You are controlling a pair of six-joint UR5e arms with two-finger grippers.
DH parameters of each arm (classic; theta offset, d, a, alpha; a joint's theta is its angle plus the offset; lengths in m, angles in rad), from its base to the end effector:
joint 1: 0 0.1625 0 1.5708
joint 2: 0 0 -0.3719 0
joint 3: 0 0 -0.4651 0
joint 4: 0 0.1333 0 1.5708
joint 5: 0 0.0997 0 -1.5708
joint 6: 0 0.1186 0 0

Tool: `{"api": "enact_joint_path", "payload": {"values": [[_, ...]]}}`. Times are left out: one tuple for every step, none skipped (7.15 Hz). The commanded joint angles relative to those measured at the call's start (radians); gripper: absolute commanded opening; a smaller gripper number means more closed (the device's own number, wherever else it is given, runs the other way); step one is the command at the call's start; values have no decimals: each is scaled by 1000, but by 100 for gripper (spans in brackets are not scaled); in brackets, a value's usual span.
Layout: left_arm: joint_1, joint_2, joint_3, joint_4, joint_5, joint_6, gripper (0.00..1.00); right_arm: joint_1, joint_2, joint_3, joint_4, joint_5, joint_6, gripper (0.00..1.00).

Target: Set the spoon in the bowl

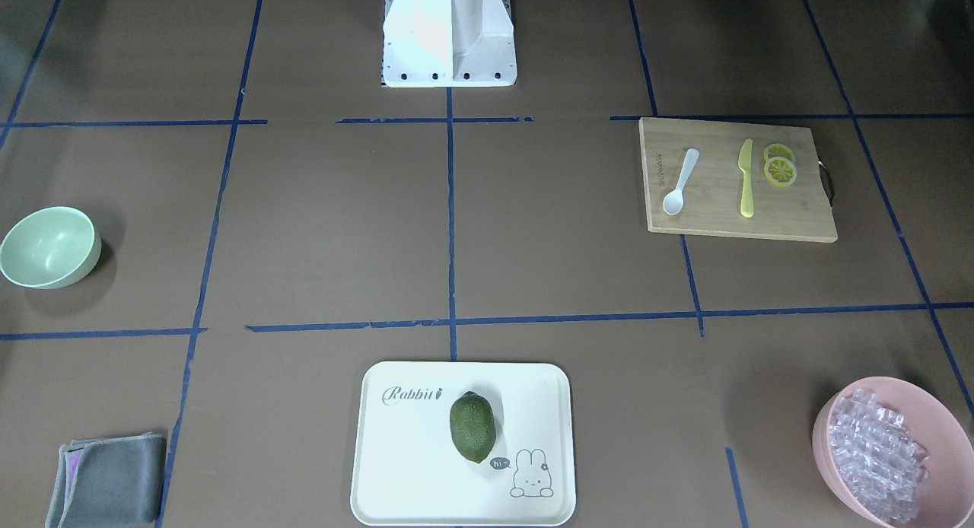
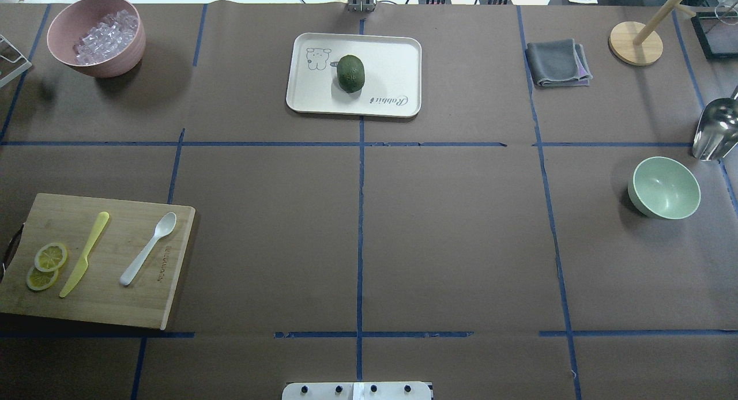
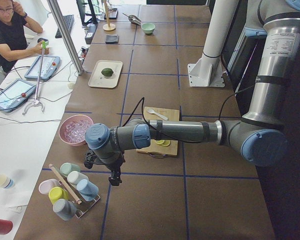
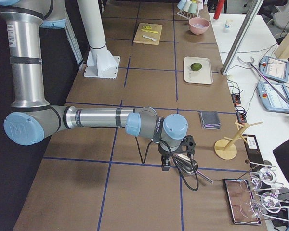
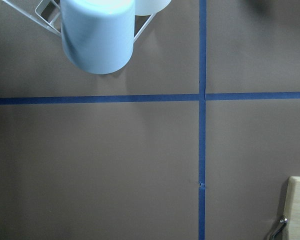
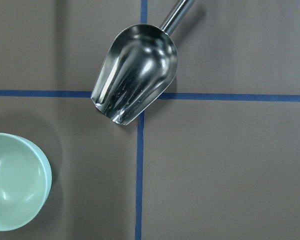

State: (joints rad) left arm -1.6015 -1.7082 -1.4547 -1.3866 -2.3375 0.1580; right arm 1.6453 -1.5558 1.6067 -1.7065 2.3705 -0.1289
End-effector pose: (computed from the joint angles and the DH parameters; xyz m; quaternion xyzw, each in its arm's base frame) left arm -0.0694 -0.5986 0.6214 -0.0400 0.3782 0.0284 0.9244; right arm 0.0900 -0.5573 0.6015 0.0006 -0.3909 -0.0085 0.9204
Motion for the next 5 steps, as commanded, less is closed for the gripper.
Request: {"api": "enact_joint_path", "payload": {"values": [[0, 8, 2, 0, -2, 0, 100, 1, 0, 4, 5, 0, 5, 100], [0, 16, 1, -11, -2, -2, 100, 1, -1, 2, 5, 0, 5, 100], [0, 16, 0, -14, -3, -2, 100, 1, -1, 2, 5, 0, 6, 100], [0, 16, 2, -14, -3, -2, 100, 1, -1, 6, 5, 1, 6, 100], [0, 16, 4, -14, -3, -3, 100, 1, -1, 4, 5, 1, 6, 100]]}}
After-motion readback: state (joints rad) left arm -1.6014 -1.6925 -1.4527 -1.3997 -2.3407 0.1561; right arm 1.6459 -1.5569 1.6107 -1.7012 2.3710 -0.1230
